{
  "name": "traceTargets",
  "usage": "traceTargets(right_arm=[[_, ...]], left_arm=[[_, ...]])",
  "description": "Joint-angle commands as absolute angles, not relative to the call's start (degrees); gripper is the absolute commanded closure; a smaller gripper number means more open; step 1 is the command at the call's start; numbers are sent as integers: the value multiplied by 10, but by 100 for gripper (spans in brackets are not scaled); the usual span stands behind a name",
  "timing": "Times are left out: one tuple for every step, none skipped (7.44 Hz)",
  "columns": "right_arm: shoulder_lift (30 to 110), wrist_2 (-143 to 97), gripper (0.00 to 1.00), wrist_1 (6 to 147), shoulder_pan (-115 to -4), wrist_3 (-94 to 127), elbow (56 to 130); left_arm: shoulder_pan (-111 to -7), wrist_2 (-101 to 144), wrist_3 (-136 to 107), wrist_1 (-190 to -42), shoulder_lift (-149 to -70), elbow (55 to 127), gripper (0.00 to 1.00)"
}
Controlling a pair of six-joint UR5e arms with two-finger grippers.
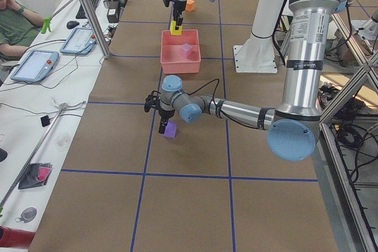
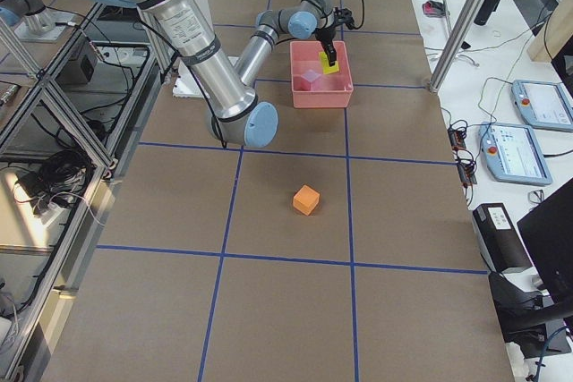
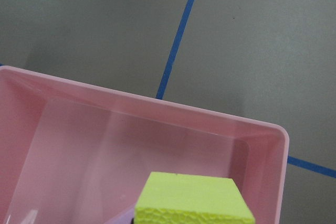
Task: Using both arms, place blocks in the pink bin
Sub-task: 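Lower the yellow cube into the bin and open the right gripper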
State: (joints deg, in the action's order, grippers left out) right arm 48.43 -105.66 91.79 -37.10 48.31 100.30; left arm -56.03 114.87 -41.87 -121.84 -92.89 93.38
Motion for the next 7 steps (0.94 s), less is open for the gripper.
traceTargets(right_arm=[[483,-1057,100,917,-370,476,991],[483,-1057,100,917,-369,473,987],[483,-1057,100,917,-367,472,986],[484,-1058,100,918,-363,473,985],[484,-1058,100,918,-360,473,983],[484,-1058,100,918,-355,473,979],[484,-1058,100,918,-353,474,978]], left_arm=[[-559,1149,-424,-1219,-929,933,0],[-559,1149,-427,-1219,-929,933,0],[-559,1149,-433,-1219,-929,933,0],[-559,1149,-442,-1218,-929,933,0],[-557,1150,-452,-1218,-928,929,0],[-555,1150,-472,-1219,-930,926,0],[-553,1150,-473,-1219,-930,926,0]])
